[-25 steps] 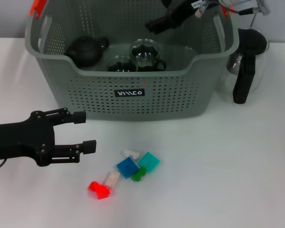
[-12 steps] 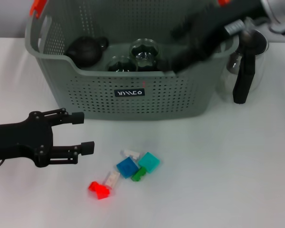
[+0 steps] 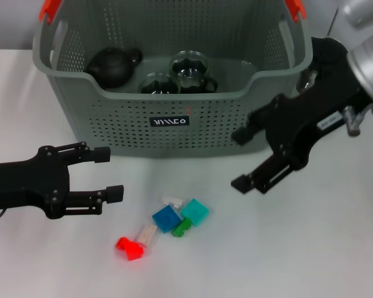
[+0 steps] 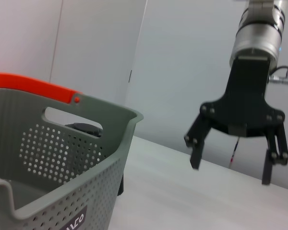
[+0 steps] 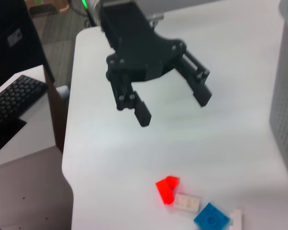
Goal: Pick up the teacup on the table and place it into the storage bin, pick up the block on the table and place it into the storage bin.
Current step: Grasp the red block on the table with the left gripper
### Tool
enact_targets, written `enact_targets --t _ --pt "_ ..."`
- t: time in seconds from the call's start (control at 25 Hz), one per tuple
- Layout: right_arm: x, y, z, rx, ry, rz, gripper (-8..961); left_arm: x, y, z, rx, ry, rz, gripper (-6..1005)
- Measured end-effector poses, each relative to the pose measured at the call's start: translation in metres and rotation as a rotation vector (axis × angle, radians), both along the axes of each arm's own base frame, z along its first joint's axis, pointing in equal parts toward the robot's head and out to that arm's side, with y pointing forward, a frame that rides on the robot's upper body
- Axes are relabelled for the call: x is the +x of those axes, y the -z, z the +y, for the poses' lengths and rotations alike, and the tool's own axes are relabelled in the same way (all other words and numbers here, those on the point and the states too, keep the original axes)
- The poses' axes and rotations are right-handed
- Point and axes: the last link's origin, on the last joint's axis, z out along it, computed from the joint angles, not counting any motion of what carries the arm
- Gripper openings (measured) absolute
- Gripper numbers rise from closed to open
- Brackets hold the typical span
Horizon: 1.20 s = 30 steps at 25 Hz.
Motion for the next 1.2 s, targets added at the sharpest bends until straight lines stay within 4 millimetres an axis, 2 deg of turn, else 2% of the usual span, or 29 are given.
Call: enact_targets --t 0.28,0.6,0.84,1.2 --pt "0.011 0.025 0.003 -0.039 0.024 -0.044 947 -0.003 0.002 -0.002 -0.019 -0.010 0.022 847" --pt "0.015 0.034 0.003 -0.050 0.038 -0.049 947 -0.002 0.004 -0.005 -0.079 0.021 0.090 847" --pt "0.022 0.045 -0.001 -0.086 0.090 -0.046 946 0.008 0.004 -0.001 -0.140 0.099 0.202 846" --pt "0.030 0.049 0.002 -0.064 0.158 0.013 946 0.033 -0.002 0.013 -0.207 0.168 0.390 846"
